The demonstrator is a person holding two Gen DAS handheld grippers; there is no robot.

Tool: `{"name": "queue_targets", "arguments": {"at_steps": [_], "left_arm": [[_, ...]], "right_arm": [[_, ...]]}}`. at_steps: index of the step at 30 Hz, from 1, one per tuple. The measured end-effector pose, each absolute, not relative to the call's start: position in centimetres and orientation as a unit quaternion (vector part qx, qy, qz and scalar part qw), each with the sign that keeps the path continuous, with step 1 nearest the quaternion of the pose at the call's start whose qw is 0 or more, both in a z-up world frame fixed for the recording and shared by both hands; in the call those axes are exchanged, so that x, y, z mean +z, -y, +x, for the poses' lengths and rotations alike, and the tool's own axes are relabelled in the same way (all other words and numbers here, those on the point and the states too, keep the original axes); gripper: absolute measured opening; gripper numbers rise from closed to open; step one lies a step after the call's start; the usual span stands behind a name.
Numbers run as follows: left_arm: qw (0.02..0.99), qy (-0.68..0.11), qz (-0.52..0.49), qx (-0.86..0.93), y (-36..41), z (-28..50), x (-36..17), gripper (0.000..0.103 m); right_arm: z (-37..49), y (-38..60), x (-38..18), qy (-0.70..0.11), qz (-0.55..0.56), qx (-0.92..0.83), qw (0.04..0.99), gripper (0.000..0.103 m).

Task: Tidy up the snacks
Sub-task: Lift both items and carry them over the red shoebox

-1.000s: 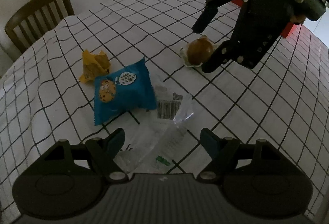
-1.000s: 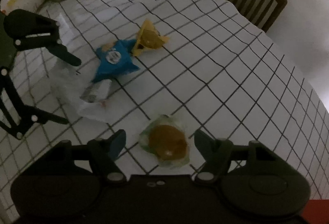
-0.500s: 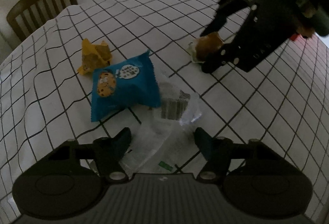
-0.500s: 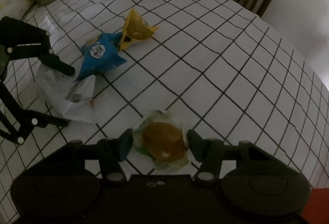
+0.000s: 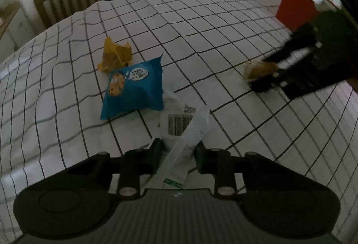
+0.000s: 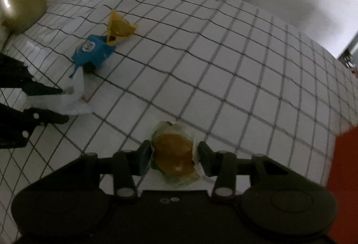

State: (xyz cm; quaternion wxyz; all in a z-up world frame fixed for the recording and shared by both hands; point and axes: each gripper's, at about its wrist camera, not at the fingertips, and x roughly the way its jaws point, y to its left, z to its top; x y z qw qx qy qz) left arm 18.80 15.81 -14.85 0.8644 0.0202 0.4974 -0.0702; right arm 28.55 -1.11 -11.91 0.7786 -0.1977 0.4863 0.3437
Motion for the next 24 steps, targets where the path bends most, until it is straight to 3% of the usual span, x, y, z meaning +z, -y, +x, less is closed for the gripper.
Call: {"name": "queue_targets", "arguments": {"at_steps": [14,24], "left_arm": [[0.848,-0.514,-0.128,0.002,-13.9,16.0,-14.1,0.028],[0.841,-0.516,-0.16,0.019,-9.7,13.8,-12.9,0.023]], "right_arm": [[23.8,8.9,-9.5,-0.5,-0.12,0.3,0.803,0.044],[21.4,14.6,-7.1,-0.492,-0.072,0.29,0.818,0.044]]}}
